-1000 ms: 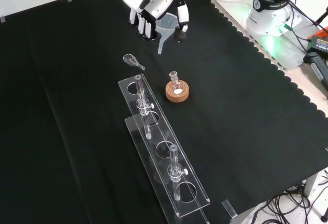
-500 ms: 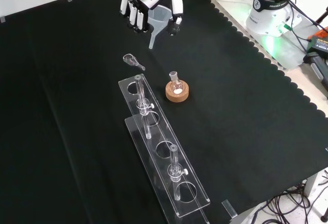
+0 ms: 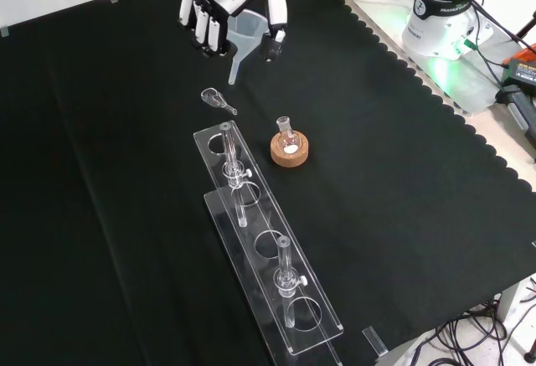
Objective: Put the funnel back on the funnel stand.
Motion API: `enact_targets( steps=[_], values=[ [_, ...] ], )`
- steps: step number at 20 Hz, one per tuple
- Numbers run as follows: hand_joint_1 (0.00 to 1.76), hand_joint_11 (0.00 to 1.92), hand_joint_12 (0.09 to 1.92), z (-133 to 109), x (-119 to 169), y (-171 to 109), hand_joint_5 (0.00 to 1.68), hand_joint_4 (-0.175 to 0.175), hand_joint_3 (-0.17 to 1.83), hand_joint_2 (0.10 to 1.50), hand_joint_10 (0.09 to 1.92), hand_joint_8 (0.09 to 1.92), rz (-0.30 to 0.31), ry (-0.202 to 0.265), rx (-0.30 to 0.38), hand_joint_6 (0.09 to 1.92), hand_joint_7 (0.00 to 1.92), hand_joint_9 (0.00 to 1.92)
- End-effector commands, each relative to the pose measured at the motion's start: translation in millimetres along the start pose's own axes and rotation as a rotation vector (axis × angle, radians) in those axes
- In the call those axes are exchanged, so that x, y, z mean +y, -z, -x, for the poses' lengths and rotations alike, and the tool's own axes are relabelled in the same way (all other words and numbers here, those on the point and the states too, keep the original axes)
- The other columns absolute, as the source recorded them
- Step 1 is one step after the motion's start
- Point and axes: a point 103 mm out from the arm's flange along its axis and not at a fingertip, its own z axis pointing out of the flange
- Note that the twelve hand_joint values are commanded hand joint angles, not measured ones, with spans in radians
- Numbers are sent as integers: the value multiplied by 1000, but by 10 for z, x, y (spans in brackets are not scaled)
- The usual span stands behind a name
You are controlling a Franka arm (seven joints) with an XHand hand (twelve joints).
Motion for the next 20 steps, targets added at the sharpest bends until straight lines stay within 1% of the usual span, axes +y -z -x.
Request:
enact_targets(
  steps=[1,7,11,15,20],
  values=[
    [842,751,1206,-188,275,88,977,-24,639,684,554,722,-22,42,-31,864,838,1322],
    [843,755,1203,-337,464,37,977,-26,641,683,555,723,-36,74,-41,865,837,1321],
    [844,756,1202,-346,553,4,977,-26,642,683,556,723,-41,79,-28,866,836,1320],
    [845,758,1200,-354,666,26,977,-27,643,683,556,724,-49,83,-34,867,836,1319],
    [845,759,1198,-439,763,56,977,-27,644,682,556,724,-52,96,-43,867,836,1318]
  ],
)
